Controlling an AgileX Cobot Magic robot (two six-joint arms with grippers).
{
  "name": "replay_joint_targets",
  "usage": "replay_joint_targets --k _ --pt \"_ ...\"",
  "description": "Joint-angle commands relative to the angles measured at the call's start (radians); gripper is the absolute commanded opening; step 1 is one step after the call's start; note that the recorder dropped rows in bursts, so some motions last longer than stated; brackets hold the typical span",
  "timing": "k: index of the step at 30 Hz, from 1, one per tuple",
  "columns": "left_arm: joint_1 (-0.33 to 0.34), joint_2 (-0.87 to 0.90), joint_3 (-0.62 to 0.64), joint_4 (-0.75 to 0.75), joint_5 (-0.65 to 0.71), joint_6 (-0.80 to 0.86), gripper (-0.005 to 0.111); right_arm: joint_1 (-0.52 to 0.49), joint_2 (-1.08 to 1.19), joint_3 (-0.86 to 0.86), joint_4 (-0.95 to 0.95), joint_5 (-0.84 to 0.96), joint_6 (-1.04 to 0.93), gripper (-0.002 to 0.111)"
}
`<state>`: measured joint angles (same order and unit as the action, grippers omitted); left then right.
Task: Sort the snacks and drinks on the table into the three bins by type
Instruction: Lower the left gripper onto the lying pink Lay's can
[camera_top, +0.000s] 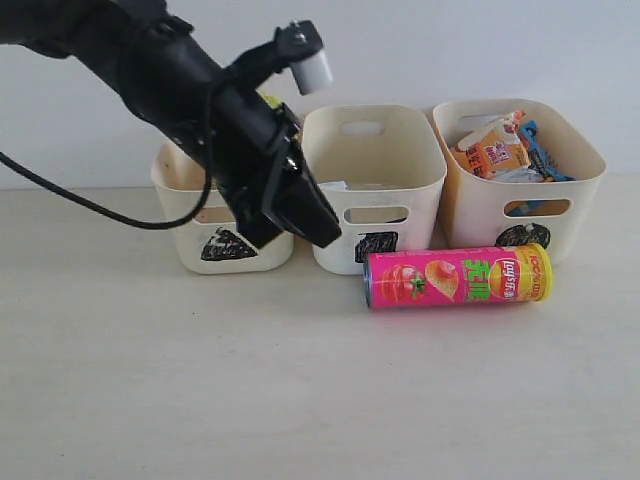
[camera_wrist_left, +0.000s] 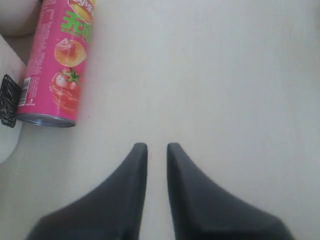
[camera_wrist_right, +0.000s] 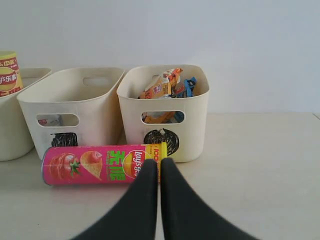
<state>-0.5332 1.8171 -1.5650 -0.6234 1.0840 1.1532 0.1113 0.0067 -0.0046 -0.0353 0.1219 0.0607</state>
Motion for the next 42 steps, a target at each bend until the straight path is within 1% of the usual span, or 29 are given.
replay_joint_targets --k 1,5,7,8,15,21,24,27,32,34,42 --pt "-0.067 0.045 0.001 0.038 -0.079 0.007 0.034 0.003 -0.007 0.005 -0.004 -0.001 -0.008 0.000" --pt "-0.119 0.084 0.001 0.051 -0.160 0.010 0.064 0.003 -0.007 0.005 -0.004 -0.001 -0.008 0.000" --pt "-0.146 0.097 0.001 0.078 -0.211 0.019 0.074 0.003 -0.007 0.005 -0.004 -0.001 -0.008 0.000" --pt "-0.161 0.107 0.001 0.099 -0.234 0.019 0.076 0.003 -0.007 0.005 -0.004 -0.001 -0.008 0.000" --pt "-0.261 0.146 0.001 0.303 -0.338 -0.007 0.080 0.003 -0.007 0.005 -0.004 -0.002 -0.006 0.000" --pt "-0.348 0.186 0.001 0.459 -0.547 -0.139 0.082 0.003 -0.007 0.005 -0.004 -0.002 -0.006 0.000" --pt "-0.375 0.219 -0.007 0.547 -0.611 -0.231 0.082 0.003 -0.007 0.005 -0.004 -0.002 -0.001 0.000" --pt "-0.384 0.258 -0.027 0.645 -0.669 -0.391 0.082 0.003 -0.007 0.005 -0.002 -0.002 -0.002 0.000" --pt "-0.387 0.330 -0.084 0.843 -0.668 -0.627 0.082 0.003 -0.007 0.005 -0.002 -0.002 -0.002 0.000" --pt "-0.387 0.348 -0.101 0.896 -0.668 -0.684 0.082 0.003 -0.007 0.005 -0.002 -0.002 -0.002 0.000" --pt "-0.387 0.409 -0.167 0.912 -0.670 -0.701 0.082 0.003 -0.007 0.005 -0.002 -0.003 0.004 0.000"
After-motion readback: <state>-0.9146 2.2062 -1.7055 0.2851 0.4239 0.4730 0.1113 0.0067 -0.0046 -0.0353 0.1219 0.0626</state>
